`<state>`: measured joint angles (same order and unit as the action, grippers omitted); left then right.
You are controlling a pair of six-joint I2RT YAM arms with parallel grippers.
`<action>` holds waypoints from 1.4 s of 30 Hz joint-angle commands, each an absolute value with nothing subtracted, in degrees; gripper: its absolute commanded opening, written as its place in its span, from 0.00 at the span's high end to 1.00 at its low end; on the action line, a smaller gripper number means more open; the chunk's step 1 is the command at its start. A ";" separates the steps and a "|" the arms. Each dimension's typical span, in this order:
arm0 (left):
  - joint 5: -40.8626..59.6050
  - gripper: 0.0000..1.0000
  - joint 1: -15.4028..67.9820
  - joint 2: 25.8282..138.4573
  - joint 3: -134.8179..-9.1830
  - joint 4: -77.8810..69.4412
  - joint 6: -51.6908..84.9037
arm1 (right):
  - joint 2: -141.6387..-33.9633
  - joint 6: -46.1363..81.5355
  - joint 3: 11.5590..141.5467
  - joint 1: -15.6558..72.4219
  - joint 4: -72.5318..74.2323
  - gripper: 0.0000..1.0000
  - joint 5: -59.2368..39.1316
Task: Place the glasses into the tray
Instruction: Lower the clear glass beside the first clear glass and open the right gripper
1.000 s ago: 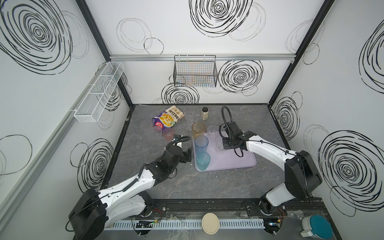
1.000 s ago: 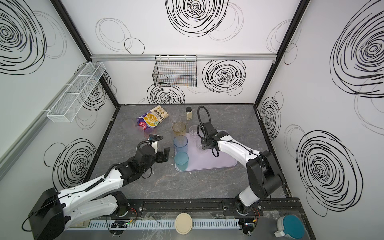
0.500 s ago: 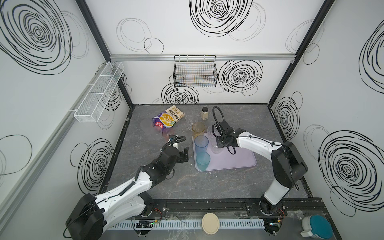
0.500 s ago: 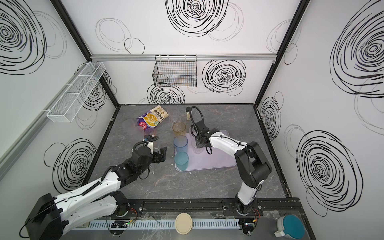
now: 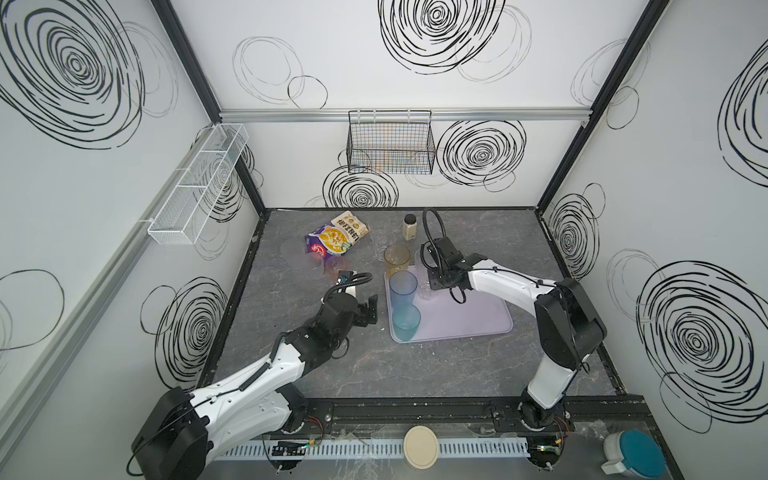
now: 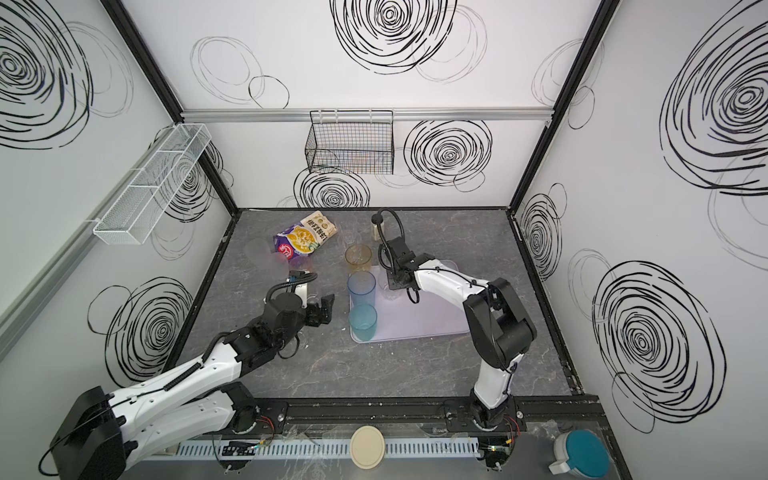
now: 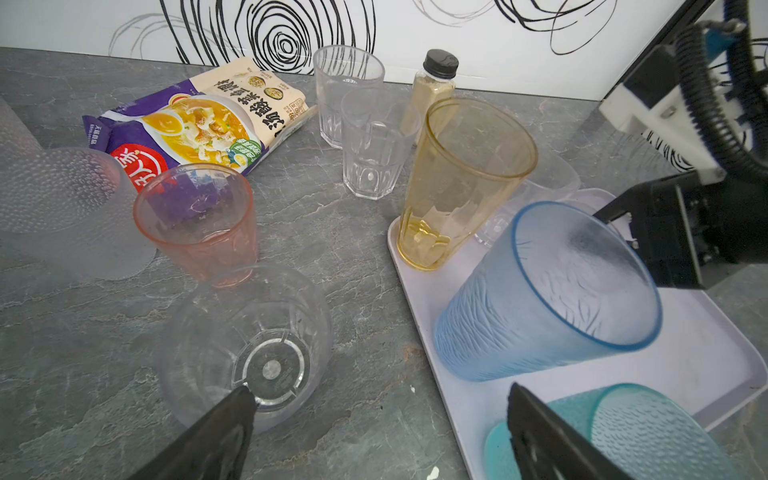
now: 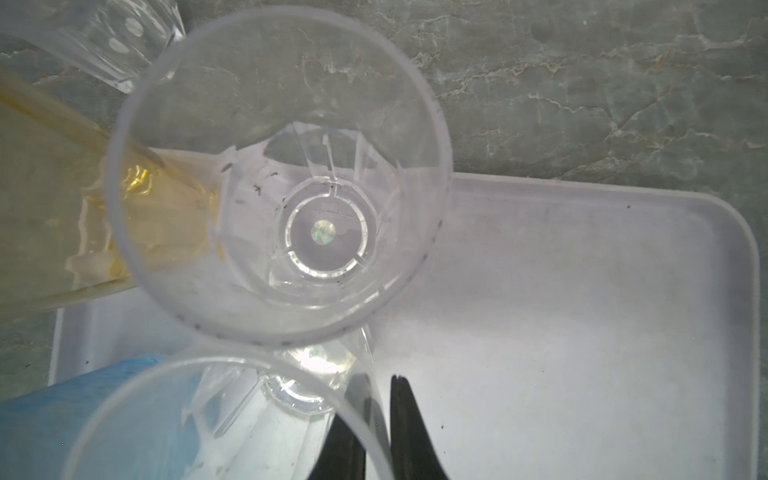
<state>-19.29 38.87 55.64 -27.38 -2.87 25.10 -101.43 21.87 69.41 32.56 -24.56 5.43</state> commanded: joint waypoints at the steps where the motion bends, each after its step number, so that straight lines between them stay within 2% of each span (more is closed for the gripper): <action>1: -19.69 0.03 38.41 54.95 -27.84 -3.43 25.79 | -102.51 22.19 70.84 32.17 -24.32 0.89 6.91; 7: -19.43 0.03 38.28 56.25 -28.66 -3.08 25.31 | -101.99 21.45 72.11 31.96 -27.79 0.93 5.74; 22: -19.95 0.03 37.53 56.72 -28.47 -3.44 25.30 | -98.66 22.07 70.40 32.16 -29.87 0.94 4.38; 29: -19.54 0.03 37.52 57.55 -28.94 -3.98 26.10 | -98.10 22.15 68.23 32.15 -29.27 0.89 4.14; 35: -19.86 0.03 37.53 57.21 -28.72 -3.53 26.10 | -97.11 22.36 67.25 31.95 -28.30 0.79 3.49; 42: -19.86 0.03 37.53 57.39 -28.30 -4.07 26.34 | -96.75 21.66 68.98 31.00 -29.72 0.76 2.54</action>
